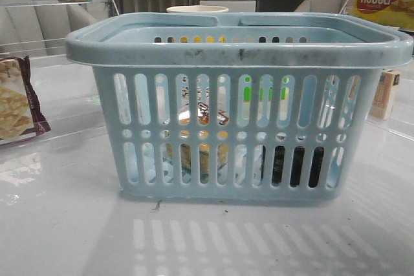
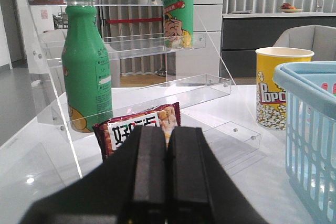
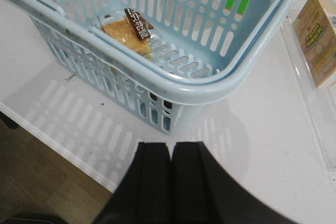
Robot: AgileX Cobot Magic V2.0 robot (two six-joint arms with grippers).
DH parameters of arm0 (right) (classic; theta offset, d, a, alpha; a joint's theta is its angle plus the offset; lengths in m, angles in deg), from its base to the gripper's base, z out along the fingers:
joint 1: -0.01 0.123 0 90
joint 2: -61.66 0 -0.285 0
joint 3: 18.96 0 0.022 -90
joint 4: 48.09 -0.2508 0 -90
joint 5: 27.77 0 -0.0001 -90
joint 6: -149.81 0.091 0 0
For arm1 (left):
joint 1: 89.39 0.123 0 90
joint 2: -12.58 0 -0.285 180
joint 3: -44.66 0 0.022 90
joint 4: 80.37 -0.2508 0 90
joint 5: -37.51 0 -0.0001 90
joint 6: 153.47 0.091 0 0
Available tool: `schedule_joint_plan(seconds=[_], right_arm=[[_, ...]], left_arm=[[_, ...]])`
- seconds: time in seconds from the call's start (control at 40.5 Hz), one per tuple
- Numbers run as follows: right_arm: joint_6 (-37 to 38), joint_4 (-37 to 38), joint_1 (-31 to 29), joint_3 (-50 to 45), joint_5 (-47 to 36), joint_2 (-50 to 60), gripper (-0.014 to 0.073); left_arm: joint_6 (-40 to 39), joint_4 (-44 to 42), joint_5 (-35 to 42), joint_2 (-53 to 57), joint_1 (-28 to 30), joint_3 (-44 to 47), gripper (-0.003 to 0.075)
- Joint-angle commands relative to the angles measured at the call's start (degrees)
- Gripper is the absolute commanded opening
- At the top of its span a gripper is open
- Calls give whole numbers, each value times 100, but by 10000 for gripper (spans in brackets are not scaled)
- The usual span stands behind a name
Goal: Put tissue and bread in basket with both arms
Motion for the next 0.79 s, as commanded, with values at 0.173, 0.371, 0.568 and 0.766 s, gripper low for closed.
schedule_joint_plan(seconds=[0.173,0.371,0.568,0.766], right_arm=[[-44,40,-9,150,-382,-6,55],[-44,48,-46,65,-413,76,55],[-44,49,-1366,-898,-1596,929,55],[-44,49,-2345,-2374,-3093,2407,55]], left_arm=[[-62,3,539,102,7,-5,91],[-62,3,539,102,7,-5,91],[-62,3,539,102,7,-5,91],[-62,3,539,102,7,-5,91]])
